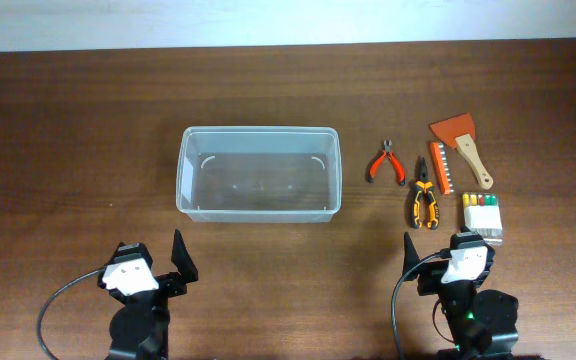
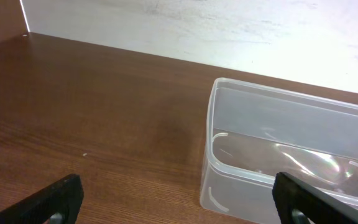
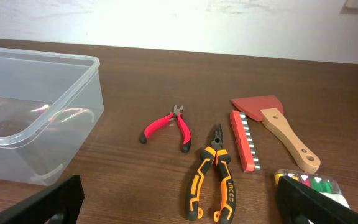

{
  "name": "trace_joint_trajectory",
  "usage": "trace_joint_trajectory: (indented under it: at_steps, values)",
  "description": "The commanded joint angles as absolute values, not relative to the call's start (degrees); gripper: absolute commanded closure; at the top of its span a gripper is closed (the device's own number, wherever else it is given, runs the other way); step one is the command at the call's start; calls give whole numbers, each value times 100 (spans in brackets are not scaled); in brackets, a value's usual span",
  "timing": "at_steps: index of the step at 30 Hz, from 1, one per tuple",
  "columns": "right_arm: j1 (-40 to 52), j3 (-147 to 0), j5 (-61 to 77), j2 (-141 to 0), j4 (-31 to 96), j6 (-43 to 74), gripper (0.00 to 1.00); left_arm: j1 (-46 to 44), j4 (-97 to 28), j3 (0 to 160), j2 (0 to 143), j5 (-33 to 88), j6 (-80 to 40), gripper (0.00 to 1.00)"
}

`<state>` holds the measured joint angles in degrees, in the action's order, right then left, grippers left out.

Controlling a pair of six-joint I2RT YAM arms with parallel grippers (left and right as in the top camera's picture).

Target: Pack container

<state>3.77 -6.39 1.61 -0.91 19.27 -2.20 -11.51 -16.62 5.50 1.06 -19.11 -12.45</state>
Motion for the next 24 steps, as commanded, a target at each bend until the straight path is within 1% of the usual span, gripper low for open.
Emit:
trace_joint_trajectory:
  at_steps: [1, 10, 11, 12, 24]
  values:
    - [368, -580, 196, -21, 1905, -257, 1, -1175, -1671, 532, 78, -1931, -1194, 1]
    - [368, -580, 196, -21, 1905, -257, 1, -1175, -1671, 534, 78, -1931, -1194, 1]
    - [368, -580, 196, -21, 1905, -257, 0, -1175, -1671, 532, 78, -1931, -1194, 1]
    - [368, -580, 196, -21, 1905, -257, 1, -1175, -1671, 532, 78, -1931, -1194, 1]
    - [368, -580, 196, -21, 1905, -257, 1, -1175, -1671, 532, 78, -1931, -1194, 1]
